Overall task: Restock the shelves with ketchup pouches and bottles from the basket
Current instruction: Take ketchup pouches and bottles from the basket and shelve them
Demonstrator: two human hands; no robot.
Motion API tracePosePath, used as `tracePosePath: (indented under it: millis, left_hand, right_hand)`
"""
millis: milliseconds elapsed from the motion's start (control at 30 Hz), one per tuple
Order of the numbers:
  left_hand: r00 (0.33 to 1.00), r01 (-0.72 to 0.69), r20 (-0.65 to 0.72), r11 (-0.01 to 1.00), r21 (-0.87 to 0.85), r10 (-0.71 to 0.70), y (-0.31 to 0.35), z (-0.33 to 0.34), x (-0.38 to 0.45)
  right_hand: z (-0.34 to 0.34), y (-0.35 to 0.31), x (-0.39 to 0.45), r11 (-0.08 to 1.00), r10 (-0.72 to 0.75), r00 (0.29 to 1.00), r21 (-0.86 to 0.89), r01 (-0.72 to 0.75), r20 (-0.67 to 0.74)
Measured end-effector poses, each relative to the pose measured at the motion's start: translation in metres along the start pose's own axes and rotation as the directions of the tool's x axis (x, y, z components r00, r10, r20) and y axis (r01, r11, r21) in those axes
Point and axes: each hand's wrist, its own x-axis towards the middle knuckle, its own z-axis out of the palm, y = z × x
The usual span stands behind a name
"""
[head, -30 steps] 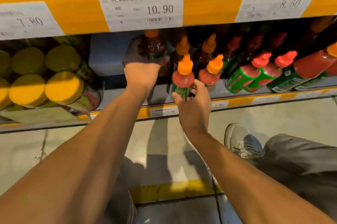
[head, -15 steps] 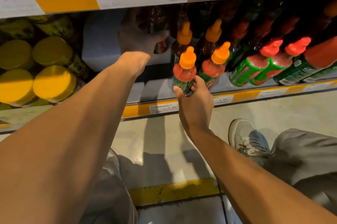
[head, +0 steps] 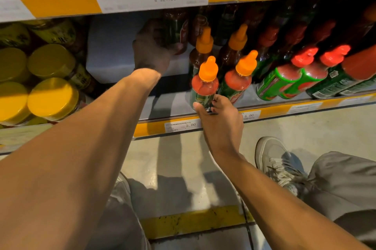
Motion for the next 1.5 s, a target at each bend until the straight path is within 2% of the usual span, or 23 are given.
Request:
tracePosePath:
  millis: [133, 300, 467, 567, 667, 733, 867, 967, 1067, 1233, 1367, 1500]
  left_hand:
    - [0.999, -0.003, -0.053, 1.000, 0.024, 0.005, 0.005, 0.009, 0.006]
    - [0.996, 0.064, -0.064, 0.996, -0.068, -0.068, 0.006, 0.018, 0.010]
    - [1.000, 0.024, -0.011, 0.999, 0.034, -0.024, 0.007, 0.012, 0.008]
    - [1.000, -0.012, 0.006, 0.984, 0.177, 0.011, 0.011, 0.008, 0.002]
    - [0.996, 0.074, -0.069, 0.952, 0.298, -0.056, 0.015, 0.002, -0.020]
    - [0.992, 0.124, -0.070, 0.944, 0.307, -0.108, 0.015, -0.006, -0.047]
    - [0.946, 0.317, -0.046, 0.895, 0.315, -0.320, 0.019, -0.027, -0.106]
    - [0.911, 0.364, 0.039, 0.843, 0.397, -0.411, 0.034, -0.042, -0.139]
    - [0.889, 0.349, 0.085, 0.788, 0.508, -0.449, 0.058, -0.060, -0.162]
    - [0.928, 0.193, 0.101, 0.695, 0.693, -0.358, 0.117, -0.110, -0.191]
    - [0.974, 0.140, 0.028, 0.693, 0.707, -0.225, 0.176, -0.169, -0.207]
    - [0.987, 0.158, -0.076, 0.736, 0.658, -0.144, 0.226, -0.243, -0.225]
  right_hand:
    - [-0.001, 0.003, -0.001, 0.999, -0.040, 0.999, -0.020, 0.040, 0.010]
    - [-0.003, 0.005, 0.001, 0.997, -0.066, 0.997, -0.048, 0.067, 0.028]
    - [-0.005, 0.006, 0.004, 0.996, -0.064, 0.997, -0.060, 0.067, 0.037]
    - [-0.006, 0.007, 0.006, 0.999, -0.026, 0.998, -0.030, 0.028, 0.059]
    - [-0.010, 0.006, 0.004, 0.996, 0.058, 0.996, 0.068, -0.063, 0.070]
    - [-0.017, 0.002, -0.002, 0.994, 0.079, 0.994, 0.070, -0.084, 0.072]
    - [-0.038, -0.009, -0.019, 1.000, 0.005, 0.993, 0.021, -0.007, 0.115]
    - [-0.058, -0.025, -0.031, 0.998, -0.011, 0.986, -0.060, 0.021, 0.164]
    - [-0.082, -0.046, -0.045, 0.993, -0.045, 0.980, -0.101, 0.065, 0.194]
    - [-0.123, -0.085, -0.077, 0.981, -0.165, 0.958, -0.059, 0.184, 0.234]
    - [-0.149, -0.123, -0.102, 0.962, -0.263, 0.917, 0.013, 0.272, 0.301]
    - [-0.170, -0.173, -0.122, 0.930, -0.365, 0.872, 0.078, 0.360, 0.325]
